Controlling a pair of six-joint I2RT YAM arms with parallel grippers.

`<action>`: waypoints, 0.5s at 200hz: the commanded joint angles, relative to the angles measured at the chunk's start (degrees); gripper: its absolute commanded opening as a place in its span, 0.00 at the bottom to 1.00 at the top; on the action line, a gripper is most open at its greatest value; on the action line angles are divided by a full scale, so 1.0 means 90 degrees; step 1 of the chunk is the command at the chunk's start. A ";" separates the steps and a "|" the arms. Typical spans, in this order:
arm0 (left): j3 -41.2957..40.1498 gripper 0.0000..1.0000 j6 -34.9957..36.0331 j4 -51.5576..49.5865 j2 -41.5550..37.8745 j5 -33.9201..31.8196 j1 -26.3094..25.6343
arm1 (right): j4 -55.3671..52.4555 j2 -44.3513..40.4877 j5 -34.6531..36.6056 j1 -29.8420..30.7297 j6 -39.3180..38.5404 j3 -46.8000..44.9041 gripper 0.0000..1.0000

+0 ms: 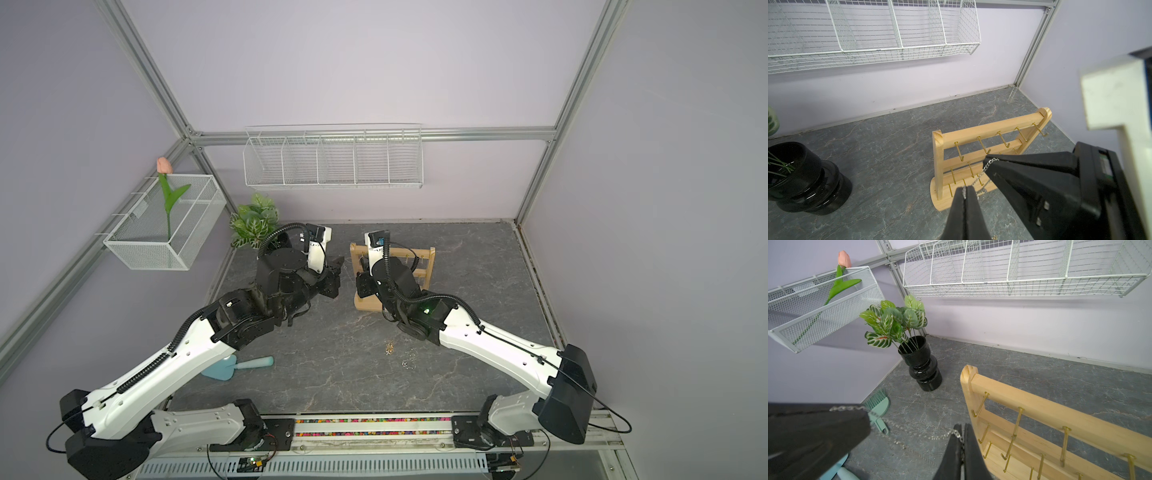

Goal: Hang the necklace on the jewelry display stand
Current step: Pick up the necklace from the center of the board, then hang the necklace on the stand.

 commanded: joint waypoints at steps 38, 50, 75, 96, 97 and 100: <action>-0.0165 0.00 0.0119 0.0453 0.0239 0.0239 0.0400 | 0.0086 0.0186 -0.0143 -0.0270 0.0274 0.0165 0.08; -0.0164 0.00 0.0130 0.0489 0.0295 0.0279 0.0417 | 0.0059 0.0250 -0.0173 -0.0295 0.0304 0.0215 0.08; -0.0198 0.00 0.0129 0.0582 0.0401 0.0284 0.0440 | 0.0068 0.0353 -0.0165 -0.0302 0.0372 0.0244 0.08; -0.0213 0.00 0.0136 0.0665 0.0482 0.0272 0.0491 | 0.0127 0.0399 -0.0098 -0.0312 0.0432 0.0216 0.08; -0.0212 0.00 0.0133 0.0675 0.0484 0.0271 0.0492 | 0.0127 0.0404 -0.0097 -0.0313 0.0440 0.0211 0.08; -0.0219 0.00 0.0139 0.0687 0.0496 0.0278 0.0499 | 0.0141 0.0413 -0.0088 -0.0314 0.0451 0.0206 0.08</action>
